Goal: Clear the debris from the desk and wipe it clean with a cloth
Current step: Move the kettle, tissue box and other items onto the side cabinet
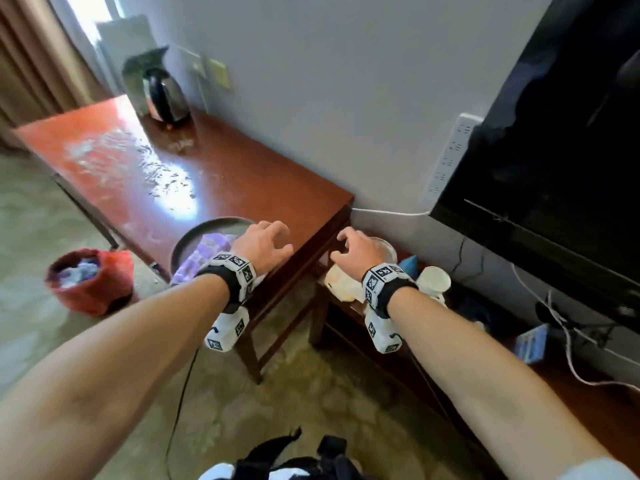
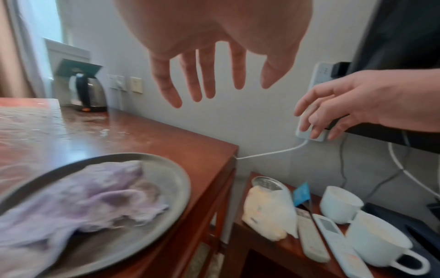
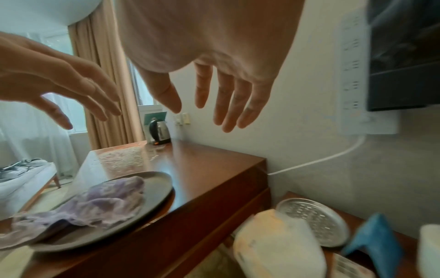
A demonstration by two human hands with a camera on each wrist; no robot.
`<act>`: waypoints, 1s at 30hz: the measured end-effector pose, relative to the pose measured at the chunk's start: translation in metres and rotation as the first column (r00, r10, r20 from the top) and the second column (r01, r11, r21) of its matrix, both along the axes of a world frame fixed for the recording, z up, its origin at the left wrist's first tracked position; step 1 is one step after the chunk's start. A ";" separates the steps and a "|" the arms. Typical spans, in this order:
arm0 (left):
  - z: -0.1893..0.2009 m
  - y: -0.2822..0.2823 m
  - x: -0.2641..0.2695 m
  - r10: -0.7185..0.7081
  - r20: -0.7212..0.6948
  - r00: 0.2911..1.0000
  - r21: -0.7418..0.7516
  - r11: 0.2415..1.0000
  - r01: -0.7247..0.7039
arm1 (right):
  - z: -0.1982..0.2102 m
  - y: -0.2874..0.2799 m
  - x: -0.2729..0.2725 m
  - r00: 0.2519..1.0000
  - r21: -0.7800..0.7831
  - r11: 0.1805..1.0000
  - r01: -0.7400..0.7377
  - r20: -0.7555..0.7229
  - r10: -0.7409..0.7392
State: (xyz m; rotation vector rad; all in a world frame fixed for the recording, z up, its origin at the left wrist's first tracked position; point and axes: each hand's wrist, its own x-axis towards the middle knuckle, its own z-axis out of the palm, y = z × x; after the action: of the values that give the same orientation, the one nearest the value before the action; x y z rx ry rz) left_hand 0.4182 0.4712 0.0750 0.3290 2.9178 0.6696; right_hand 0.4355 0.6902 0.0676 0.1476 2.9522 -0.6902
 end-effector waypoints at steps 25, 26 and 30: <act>0.011 -0.455 -0.090 0.391 -0.025 0.920 -0.004 0.920 -0.391 | 0.002 -0.447 -0.185 0.939 0.033 0.940 -0.340 0.053 0.338; 0.010 -0.465 -0.101 0.397 -0.024 0.918 -0.008 0.918 -0.397 | -0.001 -0.459 -0.199 0.938 0.027 0.939 -0.343 0.056 0.341; 0.006 -0.506 -0.152 0.418 0.001 0.908 -0.028 0.908 -0.418 | -0.008 -0.504 -0.251 0.939 0.003 0.941 -0.339 0.068 0.338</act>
State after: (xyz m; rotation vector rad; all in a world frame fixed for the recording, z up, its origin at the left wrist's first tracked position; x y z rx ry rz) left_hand 0.2663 -0.0344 0.0814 -0.3167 3.0086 0.6759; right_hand 0.1840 0.1865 0.0596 -0.3250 2.8130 -0.6001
